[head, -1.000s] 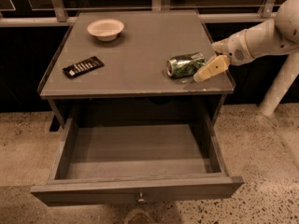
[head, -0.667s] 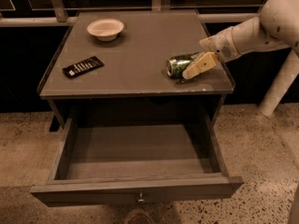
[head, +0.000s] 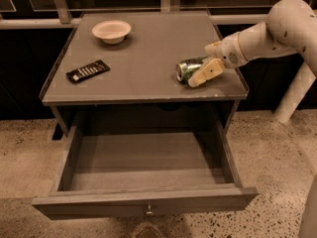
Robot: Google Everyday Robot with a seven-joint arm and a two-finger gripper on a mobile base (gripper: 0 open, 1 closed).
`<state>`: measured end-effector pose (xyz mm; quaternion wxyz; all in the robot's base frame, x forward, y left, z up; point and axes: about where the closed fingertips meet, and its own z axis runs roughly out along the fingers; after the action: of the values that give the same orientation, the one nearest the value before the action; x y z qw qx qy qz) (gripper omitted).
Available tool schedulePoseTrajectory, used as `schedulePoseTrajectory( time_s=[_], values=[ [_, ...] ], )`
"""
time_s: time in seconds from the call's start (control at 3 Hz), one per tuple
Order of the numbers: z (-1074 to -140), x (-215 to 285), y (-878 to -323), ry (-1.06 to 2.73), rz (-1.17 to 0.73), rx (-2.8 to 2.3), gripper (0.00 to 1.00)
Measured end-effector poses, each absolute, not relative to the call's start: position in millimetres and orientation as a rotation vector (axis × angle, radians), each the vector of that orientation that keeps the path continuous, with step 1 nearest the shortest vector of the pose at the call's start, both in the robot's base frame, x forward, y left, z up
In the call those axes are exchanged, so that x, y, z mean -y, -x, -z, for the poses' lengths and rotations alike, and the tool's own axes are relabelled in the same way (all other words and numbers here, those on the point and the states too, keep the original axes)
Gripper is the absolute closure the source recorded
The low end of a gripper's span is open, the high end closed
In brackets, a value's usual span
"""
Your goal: Place green can into top drawer
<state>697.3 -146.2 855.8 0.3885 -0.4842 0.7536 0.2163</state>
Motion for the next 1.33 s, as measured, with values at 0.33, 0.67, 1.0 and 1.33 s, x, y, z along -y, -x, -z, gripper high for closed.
schedulePoseTrajectory(
  time_s=[0.33,0.67,1.0,1.33],
  values=[
    [-855.7,146.0,-697.3,1.232,-0.55,-1.917,0.18],
    [-855.6,145.9,-697.3,1.232,-0.551,-1.917,0.42],
    [-855.6,145.9,-697.3,1.232,-0.551,-1.917,0.64],
    [-855.6,145.9,-697.3,1.232,-0.551,-1.917,0.87]
  ],
)
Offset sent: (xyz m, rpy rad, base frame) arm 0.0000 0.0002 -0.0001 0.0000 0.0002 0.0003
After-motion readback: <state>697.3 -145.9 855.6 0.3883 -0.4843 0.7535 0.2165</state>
